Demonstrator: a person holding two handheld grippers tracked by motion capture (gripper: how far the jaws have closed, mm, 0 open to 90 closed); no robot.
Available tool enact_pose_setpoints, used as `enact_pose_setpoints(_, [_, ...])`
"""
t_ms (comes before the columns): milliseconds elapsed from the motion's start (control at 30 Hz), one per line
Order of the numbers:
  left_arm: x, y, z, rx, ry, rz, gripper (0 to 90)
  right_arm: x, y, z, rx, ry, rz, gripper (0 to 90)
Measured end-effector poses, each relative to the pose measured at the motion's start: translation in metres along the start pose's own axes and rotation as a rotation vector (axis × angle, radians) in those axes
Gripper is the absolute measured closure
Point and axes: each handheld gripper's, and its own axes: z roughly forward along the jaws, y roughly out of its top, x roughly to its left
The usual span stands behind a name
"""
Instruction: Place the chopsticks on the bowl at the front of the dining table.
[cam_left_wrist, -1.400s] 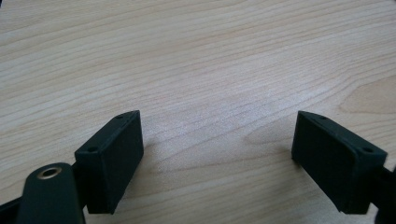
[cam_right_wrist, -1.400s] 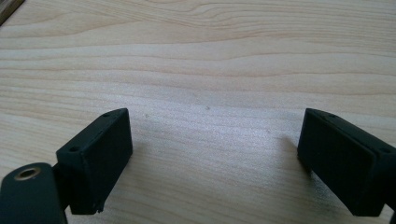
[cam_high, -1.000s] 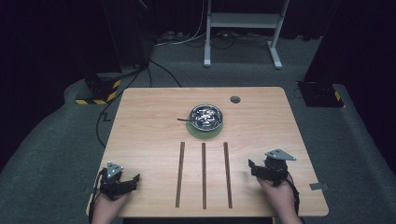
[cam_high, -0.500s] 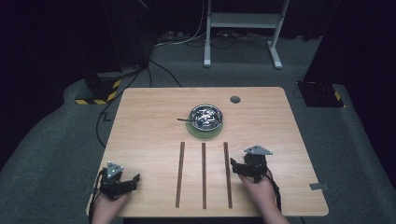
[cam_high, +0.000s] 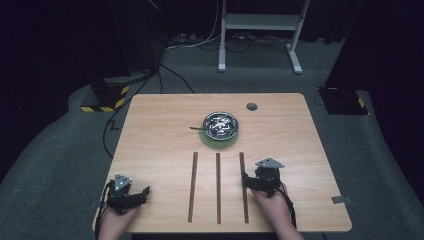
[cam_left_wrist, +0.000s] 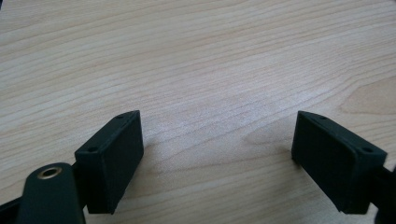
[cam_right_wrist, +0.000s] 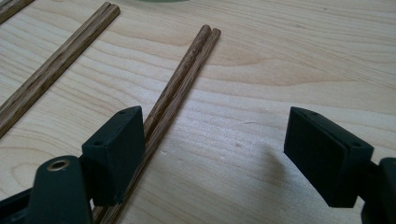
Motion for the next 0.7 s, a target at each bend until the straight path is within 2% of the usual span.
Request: enact_pose_setpoints(700, [0.0003,0.0,-0.0001,0.001,-0.002,0.002,16.8,0.0015,-0.0026,0.0002,-0.006,-0.011,-0.001,21.3])
